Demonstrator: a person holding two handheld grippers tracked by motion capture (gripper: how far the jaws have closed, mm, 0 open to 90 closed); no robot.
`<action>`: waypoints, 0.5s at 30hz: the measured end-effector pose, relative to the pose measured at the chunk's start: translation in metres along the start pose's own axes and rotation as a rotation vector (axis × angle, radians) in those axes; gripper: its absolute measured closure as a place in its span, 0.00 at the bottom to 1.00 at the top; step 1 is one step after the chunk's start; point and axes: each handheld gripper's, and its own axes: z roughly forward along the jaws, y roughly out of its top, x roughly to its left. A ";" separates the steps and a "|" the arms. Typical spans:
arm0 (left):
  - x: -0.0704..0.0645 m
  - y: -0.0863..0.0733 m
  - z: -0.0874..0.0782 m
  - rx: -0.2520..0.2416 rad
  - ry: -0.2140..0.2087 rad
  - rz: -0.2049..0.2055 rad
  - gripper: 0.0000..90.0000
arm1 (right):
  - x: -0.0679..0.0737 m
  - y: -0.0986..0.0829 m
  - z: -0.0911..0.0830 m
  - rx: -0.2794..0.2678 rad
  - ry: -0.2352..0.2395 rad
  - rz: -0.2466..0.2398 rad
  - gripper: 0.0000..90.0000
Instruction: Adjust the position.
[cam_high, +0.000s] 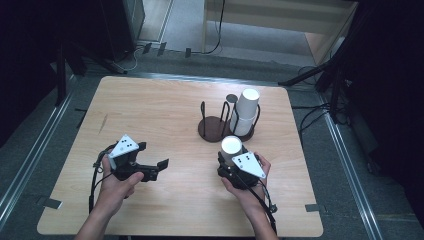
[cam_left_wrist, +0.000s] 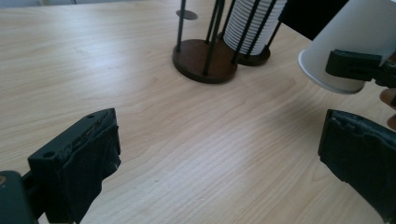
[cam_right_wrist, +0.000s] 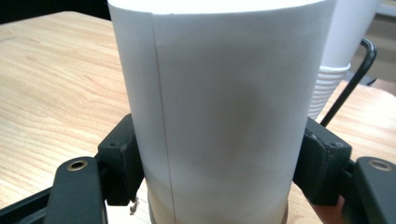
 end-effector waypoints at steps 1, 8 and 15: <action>-0.002 0.000 0.002 0.004 -0.005 0.004 0.00 | 0.003 0.000 0.000 -0.002 -0.008 -0.030 0.31; -0.008 0.001 0.005 0.019 -0.011 0.001 0.01 | 0.012 -0.004 0.000 -0.005 -0.037 -0.126 0.31; -0.013 0.002 0.008 0.037 -0.019 0.007 0.02 | 0.018 -0.006 -0.002 -0.010 -0.051 -0.183 0.31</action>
